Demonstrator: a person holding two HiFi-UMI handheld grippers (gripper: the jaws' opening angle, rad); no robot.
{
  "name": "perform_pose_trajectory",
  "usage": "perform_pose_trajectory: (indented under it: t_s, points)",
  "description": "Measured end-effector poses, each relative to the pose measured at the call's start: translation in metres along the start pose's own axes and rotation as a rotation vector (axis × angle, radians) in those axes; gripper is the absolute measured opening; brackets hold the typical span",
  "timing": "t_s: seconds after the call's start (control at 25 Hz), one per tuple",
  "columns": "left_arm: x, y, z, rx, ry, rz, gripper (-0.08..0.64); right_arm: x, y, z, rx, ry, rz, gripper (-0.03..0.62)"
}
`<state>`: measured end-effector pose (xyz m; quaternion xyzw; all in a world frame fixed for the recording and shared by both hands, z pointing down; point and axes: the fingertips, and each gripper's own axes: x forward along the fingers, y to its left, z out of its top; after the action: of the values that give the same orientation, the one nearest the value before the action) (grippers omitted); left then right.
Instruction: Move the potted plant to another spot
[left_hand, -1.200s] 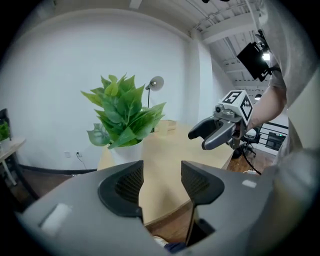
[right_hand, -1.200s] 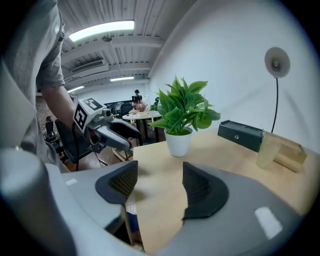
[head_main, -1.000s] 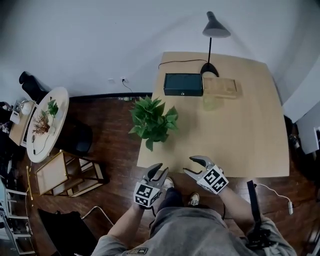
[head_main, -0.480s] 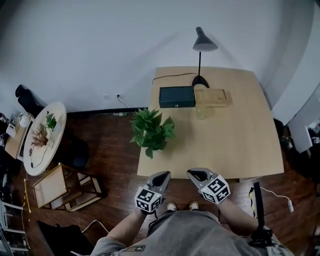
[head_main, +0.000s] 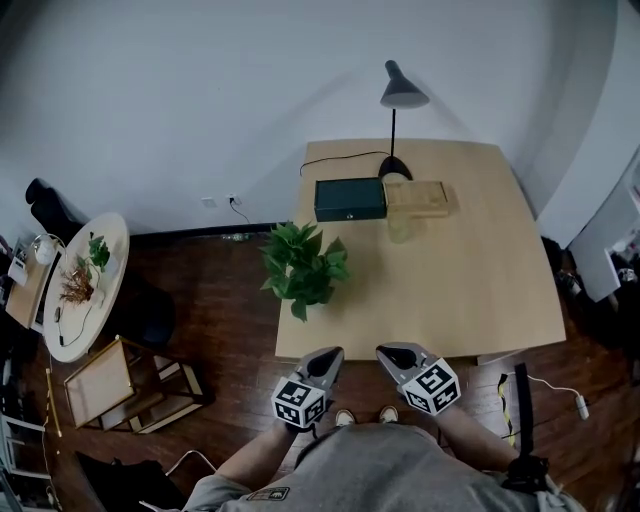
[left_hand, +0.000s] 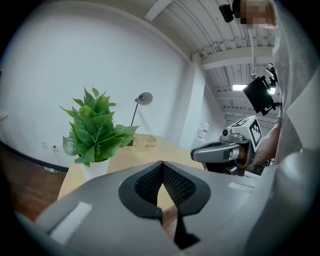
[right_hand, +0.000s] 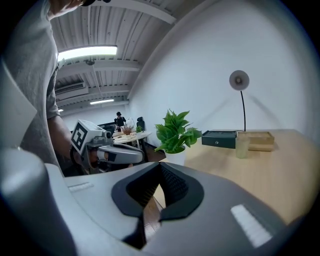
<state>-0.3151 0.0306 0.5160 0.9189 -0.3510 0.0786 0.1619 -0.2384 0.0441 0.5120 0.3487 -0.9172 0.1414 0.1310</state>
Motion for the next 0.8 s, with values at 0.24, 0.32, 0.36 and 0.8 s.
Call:
perform_pose_trajectory:
  t_s: [0.24,0.32,0.36,0.8]
  points:
    - [0.000,-0.002,0.000,0.008,-0.001,-0.009,0.000,0.004,0.003,0.003,-0.015,0.000,0.009,0.005]
    - [-0.001,-0.003,0.000,0.012,0.000,-0.012,0.000,0.005,0.005,0.003,-0.018,0.001,0.015,0.005]
    - [-0.001,-0.004,-0.001,0.013,0.002,-0.014,0.000,0.005,0.005,0.004,-0.017,0.001,0.019,0.005]
    - [-0.010,-0.011,-0.006,0.020,0.011,-0.023,0.000,0.001,0.012,0.004,-0.011,-0.006,0.013,0.005]
